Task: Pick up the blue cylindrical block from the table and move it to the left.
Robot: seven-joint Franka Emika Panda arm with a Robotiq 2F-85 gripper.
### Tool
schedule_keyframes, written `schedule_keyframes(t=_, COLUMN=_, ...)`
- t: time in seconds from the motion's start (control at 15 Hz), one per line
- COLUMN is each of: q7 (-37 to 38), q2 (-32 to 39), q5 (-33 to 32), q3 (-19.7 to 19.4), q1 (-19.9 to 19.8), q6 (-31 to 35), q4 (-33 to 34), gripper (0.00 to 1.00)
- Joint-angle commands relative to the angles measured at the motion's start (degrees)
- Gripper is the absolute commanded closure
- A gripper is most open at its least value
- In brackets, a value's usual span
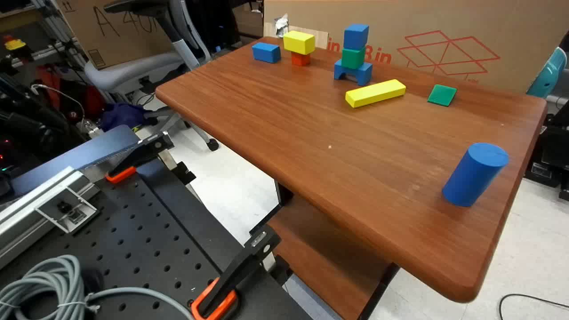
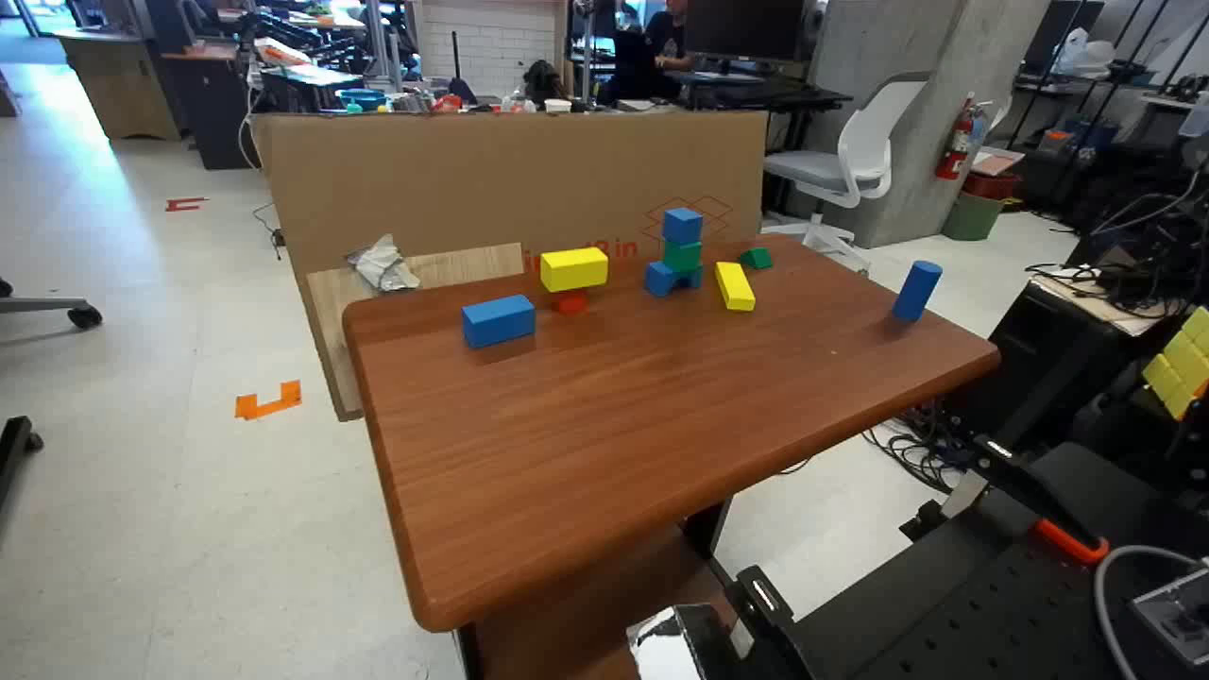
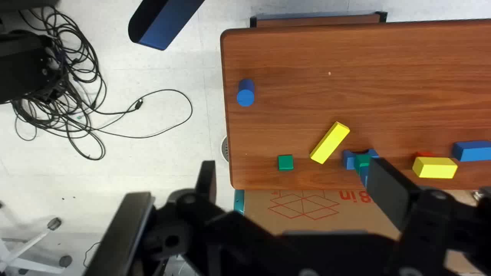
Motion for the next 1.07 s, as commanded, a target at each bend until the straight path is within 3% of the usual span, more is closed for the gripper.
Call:
schedule_keyframes(t=0.0, q7=-0.18, q2=0.08, q5=0.23, q3=0.46, q1=-0.51, q6=-0.17, q4=0.19, gripper=0.0)
schedule_keyframes(t=0.6, q7=-0.38, q2=0.5, q5=0.52, q3=0.24, q1=-0.49, q6=-0.09, q4=-0.16, gripper=0.0)
schedule_keyframes(t=1.0, q7=-0.62, q2=1.19, q5=-0.05, q3=-0.69, q1=-1.6, q6=2.14, q4=-6.51, gripper=0.0)
